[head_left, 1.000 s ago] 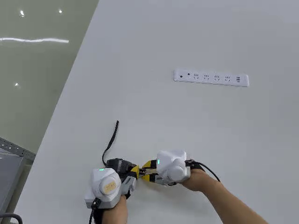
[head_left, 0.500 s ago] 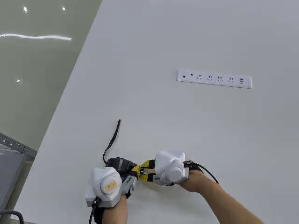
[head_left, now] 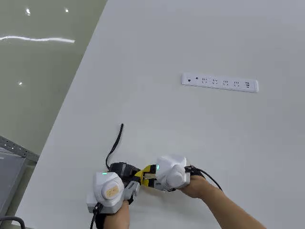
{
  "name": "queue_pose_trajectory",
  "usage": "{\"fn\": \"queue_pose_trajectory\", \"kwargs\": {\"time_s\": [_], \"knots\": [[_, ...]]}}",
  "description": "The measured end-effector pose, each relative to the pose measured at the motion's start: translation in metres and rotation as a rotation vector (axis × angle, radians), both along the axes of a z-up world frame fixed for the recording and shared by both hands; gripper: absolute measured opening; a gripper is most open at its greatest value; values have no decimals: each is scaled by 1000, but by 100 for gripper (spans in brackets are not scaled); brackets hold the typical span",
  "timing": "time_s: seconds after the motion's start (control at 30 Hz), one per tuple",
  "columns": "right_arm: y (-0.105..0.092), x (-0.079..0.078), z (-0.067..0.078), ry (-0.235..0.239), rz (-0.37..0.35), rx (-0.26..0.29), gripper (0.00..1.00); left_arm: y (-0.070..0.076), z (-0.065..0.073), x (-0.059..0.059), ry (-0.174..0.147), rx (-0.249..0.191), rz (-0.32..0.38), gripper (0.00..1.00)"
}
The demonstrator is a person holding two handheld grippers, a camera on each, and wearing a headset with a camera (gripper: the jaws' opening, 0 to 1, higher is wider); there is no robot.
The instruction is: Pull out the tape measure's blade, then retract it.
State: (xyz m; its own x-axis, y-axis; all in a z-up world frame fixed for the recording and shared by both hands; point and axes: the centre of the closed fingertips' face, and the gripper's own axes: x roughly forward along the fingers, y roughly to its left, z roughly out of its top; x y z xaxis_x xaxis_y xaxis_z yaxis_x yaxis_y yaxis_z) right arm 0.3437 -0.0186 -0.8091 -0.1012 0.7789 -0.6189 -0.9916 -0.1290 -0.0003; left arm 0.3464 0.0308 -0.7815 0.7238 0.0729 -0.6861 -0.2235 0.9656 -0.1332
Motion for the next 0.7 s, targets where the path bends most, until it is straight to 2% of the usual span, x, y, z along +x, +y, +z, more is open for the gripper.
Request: {"fn": "queue_pose_trajectory", "kwargs": {"time_s": [0.37, 0.57, 0.7], "knots": [[1, -1, -6, 23, -42, -1, 14, -1, -2, -1, 6, 9, -22, 64], [2, -2, -3, 19, -40, 2, 14, 0, -3, -1, 11, 4, -23, 64], [2, -1, -4, 4, -28, -3, 14, 1, -6, 0, 18, -31, -3, 65]]}}
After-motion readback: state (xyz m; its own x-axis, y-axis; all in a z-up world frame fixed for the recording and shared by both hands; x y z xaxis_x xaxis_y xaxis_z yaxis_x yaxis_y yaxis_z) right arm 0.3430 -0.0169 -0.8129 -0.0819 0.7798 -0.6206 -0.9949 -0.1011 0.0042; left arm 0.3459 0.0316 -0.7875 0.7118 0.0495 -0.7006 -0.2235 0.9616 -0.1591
